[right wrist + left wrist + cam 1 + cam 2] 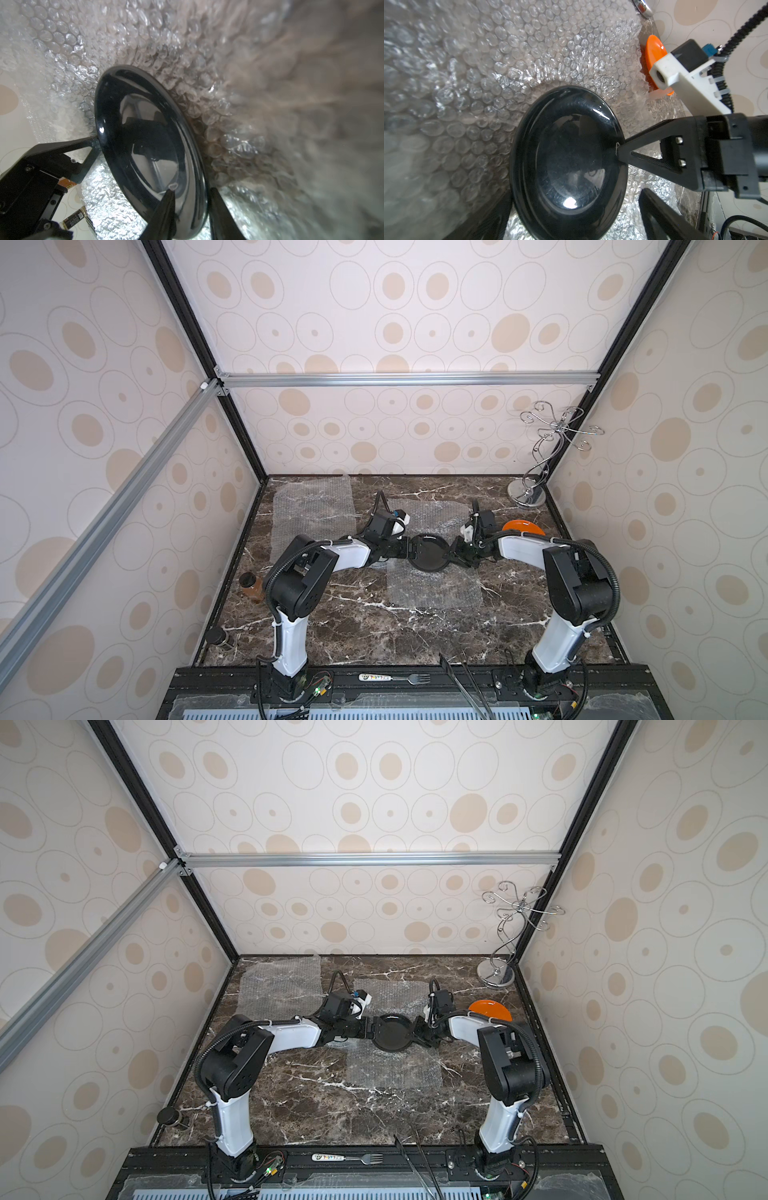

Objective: Unpack dinner plates from bubble wrap
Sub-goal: Pick up the plate from the bubble wrap.

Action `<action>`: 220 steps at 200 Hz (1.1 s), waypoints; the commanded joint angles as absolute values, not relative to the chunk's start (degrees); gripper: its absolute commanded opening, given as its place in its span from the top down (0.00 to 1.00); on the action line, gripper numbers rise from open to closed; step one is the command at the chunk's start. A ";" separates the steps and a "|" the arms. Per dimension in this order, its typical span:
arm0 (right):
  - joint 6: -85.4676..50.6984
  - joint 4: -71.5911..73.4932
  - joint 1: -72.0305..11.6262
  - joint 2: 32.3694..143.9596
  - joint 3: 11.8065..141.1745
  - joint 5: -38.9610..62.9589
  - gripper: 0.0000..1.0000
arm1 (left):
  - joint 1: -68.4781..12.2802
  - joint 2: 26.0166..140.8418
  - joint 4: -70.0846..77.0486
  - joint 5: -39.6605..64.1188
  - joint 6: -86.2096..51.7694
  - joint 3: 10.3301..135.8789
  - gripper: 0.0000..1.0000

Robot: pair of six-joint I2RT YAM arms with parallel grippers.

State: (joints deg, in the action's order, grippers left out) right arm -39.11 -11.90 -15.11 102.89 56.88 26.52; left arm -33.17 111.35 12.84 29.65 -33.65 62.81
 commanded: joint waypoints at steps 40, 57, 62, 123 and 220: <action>-39.11 -11.31 -15.29 103.75 57.61 26.56 0.69 | -35.01 112.68 15.64 30.31 -36.06 64.25 0.04; -39.11 -11.19 -15.32 103.79 57.60 26.37 0.70 | -35.37 112.68 17.48 30.65 -37.11 63.60 0.04; -39.07 -11.22 -15.30 103.92 57.57 26.29 0.70 | -35.47 112.68 17.95 30.74 -37.41 63.42 0.04; -39.68 -9.06 -15.30 103.02 55.65 25.22 0.75 | -36.19 111.75 17.72 30.51 -37.83 62.23 0.04; -43.76 -6.06 -14.00 100.91 53.70 26.01 0.83 | -36.47 109.99 17.37 30.06 -36.40 60.11 0.04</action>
